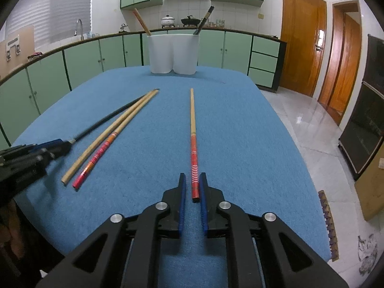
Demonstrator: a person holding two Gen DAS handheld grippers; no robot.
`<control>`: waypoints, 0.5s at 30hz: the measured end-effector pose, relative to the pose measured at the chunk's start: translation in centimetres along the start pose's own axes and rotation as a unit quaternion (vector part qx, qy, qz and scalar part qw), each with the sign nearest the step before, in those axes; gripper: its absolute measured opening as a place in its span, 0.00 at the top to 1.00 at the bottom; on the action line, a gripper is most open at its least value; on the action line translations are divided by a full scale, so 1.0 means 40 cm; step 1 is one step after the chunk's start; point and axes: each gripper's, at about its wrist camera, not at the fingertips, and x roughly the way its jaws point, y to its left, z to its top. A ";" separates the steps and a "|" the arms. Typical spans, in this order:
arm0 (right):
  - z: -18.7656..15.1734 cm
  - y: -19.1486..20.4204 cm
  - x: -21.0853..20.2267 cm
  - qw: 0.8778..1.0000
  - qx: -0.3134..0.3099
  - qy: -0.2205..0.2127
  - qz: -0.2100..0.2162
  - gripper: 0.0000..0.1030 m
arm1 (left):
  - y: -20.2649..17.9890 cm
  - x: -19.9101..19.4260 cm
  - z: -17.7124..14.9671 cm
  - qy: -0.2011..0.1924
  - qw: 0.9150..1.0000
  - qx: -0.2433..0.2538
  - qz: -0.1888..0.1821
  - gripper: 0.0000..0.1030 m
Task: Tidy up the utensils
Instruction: 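Grasp a red-patterned chopstick with the right tool while the left tool grasps a black chopstick, then carry both chopsticks to the white holder and drop them into its compartments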
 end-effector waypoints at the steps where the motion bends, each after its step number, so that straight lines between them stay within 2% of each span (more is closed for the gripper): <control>1: 0.000 0.005 0.000 1.000 -0.003 -0.001 -0.011 0.89 | 0.012 -0.003 -0.003 -0.009 1.000 -0.013 0.020 0.88; 4: -0.003 0.011 -0.002 0.999 0.004 -0.002 -0.054 0.91 | 0.058 -0.014 -0.012 -0.016 0.996 -0.058 0.062 0.92; 6: -0.005 0.013 -0.003 0.998 0.014 -0.002 -0.068 0.91 | 0.077 -0.021 -0.013 -0.015 0.995 -0.071 0.073 0.92; 10: -0.008 0.037 -0.011 0.999 -0.004 -0.004 -0.037 0.91 | 0.080 -0.028 -0.012 -0.005 0.996 -0.061 0.062 0.87; 12: -0.015 0.045 -0.017 0.999 -0.017 -0.008 -0.033 0.91 | 0.081 -0.029 -0.013 -0.002 0.997 -0.049 0.052 0.78; 15: -0.012 0.043 -0.010 0.999 -0.020 -0.010 -0.033 0.91 | 0.083 -0.026 -0.012 -0.005 0.998 -0.040 0.041 0.78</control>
